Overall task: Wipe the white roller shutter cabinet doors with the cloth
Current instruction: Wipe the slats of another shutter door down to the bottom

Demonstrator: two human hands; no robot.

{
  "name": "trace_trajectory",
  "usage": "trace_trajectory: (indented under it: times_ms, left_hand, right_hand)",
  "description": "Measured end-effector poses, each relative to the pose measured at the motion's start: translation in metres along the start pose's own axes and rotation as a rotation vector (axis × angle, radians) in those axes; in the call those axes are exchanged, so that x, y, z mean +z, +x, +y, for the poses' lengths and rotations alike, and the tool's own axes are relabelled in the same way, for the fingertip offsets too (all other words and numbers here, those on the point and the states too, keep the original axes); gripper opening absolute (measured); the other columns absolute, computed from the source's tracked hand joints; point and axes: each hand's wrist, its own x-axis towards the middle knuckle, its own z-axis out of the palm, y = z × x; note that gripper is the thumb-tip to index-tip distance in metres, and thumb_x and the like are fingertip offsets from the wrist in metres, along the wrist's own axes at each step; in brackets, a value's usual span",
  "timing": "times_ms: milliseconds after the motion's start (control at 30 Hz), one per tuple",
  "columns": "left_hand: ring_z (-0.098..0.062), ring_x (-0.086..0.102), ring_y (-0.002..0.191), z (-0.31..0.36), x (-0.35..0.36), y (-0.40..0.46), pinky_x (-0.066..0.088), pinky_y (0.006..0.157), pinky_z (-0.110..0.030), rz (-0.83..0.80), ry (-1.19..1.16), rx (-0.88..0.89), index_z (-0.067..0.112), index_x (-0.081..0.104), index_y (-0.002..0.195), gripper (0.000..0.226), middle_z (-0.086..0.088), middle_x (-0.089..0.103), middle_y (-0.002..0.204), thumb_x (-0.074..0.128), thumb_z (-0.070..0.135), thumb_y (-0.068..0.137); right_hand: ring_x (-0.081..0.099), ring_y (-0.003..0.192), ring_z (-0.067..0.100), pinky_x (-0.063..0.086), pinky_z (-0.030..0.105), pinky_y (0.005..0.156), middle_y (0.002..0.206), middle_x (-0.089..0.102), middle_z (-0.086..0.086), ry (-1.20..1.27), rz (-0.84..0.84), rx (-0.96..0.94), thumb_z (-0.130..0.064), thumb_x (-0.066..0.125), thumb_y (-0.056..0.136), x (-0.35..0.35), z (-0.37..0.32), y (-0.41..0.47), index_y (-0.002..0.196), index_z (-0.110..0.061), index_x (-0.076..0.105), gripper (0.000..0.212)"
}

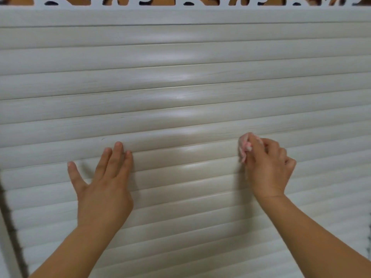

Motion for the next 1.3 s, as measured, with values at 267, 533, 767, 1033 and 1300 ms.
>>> trace_trajectory:
  times_ms: [267,533,767,1033,1300]
  left_hand:
    - [-0.018,0.016,0.143,0.010,0.001,-0.002,-0.025,0.103,-0.051,-0.048,-0.032,-0.080,0.017,0.031,0.145,0.087,-0.001,0.012,0.157,0.061,-0.002,0.066]
    - [-0.011,-0.016,0.142,0.008,-0.016,-0.004,-0.017,0.107,-0.056,-0.154,-0.052,-0.068,0.027,-0.004,0.149,0.085,0.006,-0.023,0.154,0.043,0.004,0.082]
    - [-0.014,-0.010,0.144,0.000,-0.025,-0.002,-0.018,0.108,-0.052,-0.201,-0.019,0.045,0.028,0.002,0.149,0.085,0.003,-0.019,0.156,0.041,-0.002,0.080]
    - [-0.014,-0.015,0.143,0.010,-0.018,-0.016,-0.018,0.107,-0.054,-0.237,-0.034,0.076,0.027,-0.002,0.149,0.082,0.004,-0.021,0.155,0.037,-0.003,0.084]
    - [-0.001,-0.007,0.142,0.035,0.004,-0.058,-0.020,0.110,-0.041,-0.212,-0.356,-0.151,0.030,0.004,0.149,0.092,0.010,-0.014,0.156,0.041,-0.012,0.076]
  right_hand:
    - [0.045,0.106,0.031,0.028,0.039,0.090,0.117,0.047,0.011,0.153,0.072,0.466,-0.028,0.046,0.096,0.003,-0.024,0.017,0.116,-0.023,0.058,0.024]
    - [0.052,0.097,0.034,0.022,0.034,0.078,0.109,0.057,0.013,0.091,0.009,-0.157,-0.023,0.056,0.090,-0.002,-0.053,-0.013,0.119,-0.024,0.062,0.030]
    - [0.056,0.086,0.031,0.027,0.036,0.075,0.101,0.065,0.003,0.100,0.072,-0.470,-0.023,0.057,0.082,0.016,-0.111,-0.039,0.111,-0.026,0.067,0.030]
    - [0.047,0.086,0.023,0.031,0.036,0.074,0.101,0.067,0.001,0.109,0.096,-0.952,-0.013,0.065,0.075,0.047,-0.057,-0.130,0.107,-0.023,0.070,0.034]
    - [0.048,0.085,0.024,0.029,0.034,0.075,0.096,0.067,0.001,0.153,-0.002,-0.925,-0.021,0.055,0.078,0.041,-0.049,-0.147,0.104,-0.025,0.071,0.030]
